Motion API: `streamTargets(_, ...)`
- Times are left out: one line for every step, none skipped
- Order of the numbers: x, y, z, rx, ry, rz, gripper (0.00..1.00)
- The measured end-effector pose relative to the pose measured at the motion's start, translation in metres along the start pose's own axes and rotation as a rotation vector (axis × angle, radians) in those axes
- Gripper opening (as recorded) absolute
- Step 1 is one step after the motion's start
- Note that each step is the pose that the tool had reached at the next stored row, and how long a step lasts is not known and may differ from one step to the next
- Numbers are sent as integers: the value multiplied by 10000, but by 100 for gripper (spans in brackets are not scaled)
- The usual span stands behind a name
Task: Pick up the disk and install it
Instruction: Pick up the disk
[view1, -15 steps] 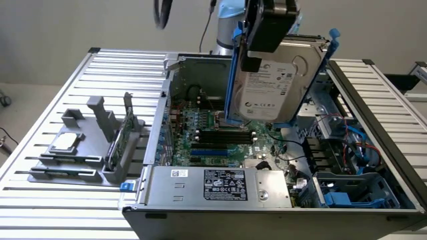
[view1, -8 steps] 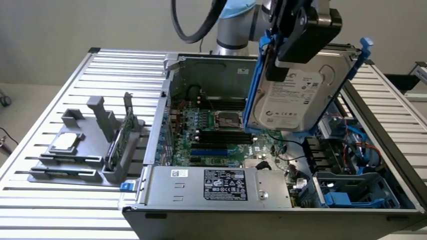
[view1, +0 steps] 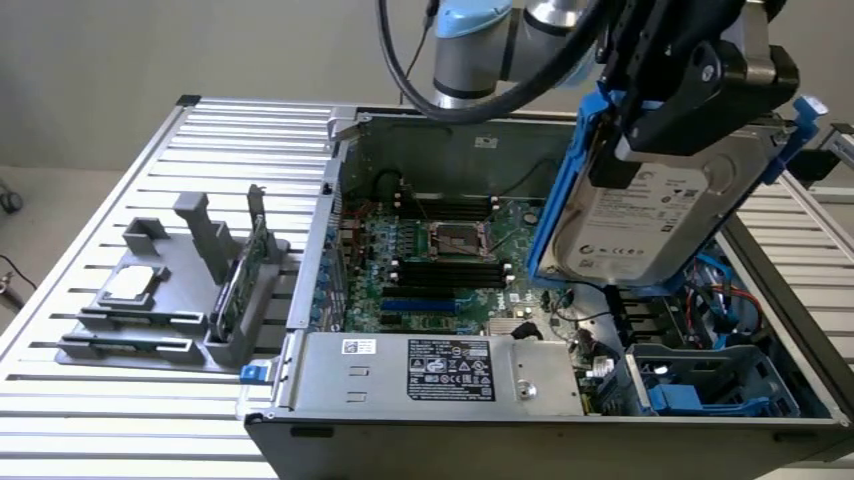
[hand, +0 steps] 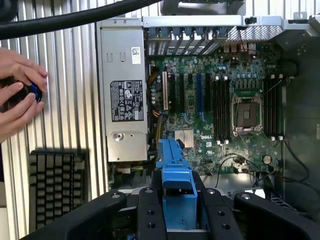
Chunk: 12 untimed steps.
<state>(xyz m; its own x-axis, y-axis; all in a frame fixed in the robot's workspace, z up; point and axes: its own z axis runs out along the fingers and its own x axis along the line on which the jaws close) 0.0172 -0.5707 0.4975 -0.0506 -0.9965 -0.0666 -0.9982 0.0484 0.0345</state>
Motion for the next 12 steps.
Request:
streamTargets(27, -33, -1, 0, -1, 0, 33)
streamTargets(53, -64, -4, 0, 0, 0, 33)
streamTargets(80, -97, -5, 0, 1, -1, 33)
streamTargets(110, -132, -6, 0, 0, -1, 33)
streamTargets(138, -164, -5, 0, 0, 0, 33)
streamTargets(166, -196, -3, 0, 0, 0, 33)
streamTargets(195, -226, 0, 0, 1, -1, 33)
streamTargets(224, -256, 6, 0, 1, -1, 33)
streamTargets(254, -285, 14, 1, -1, -1, 33)
streamTargets(284, -312, 22, 0, -1, 0, 33)
streamTargets(314, -339, 32, 0, 0, 0, 33)
streamTargets(346, -370, 44, 0, 0, 0, 33)
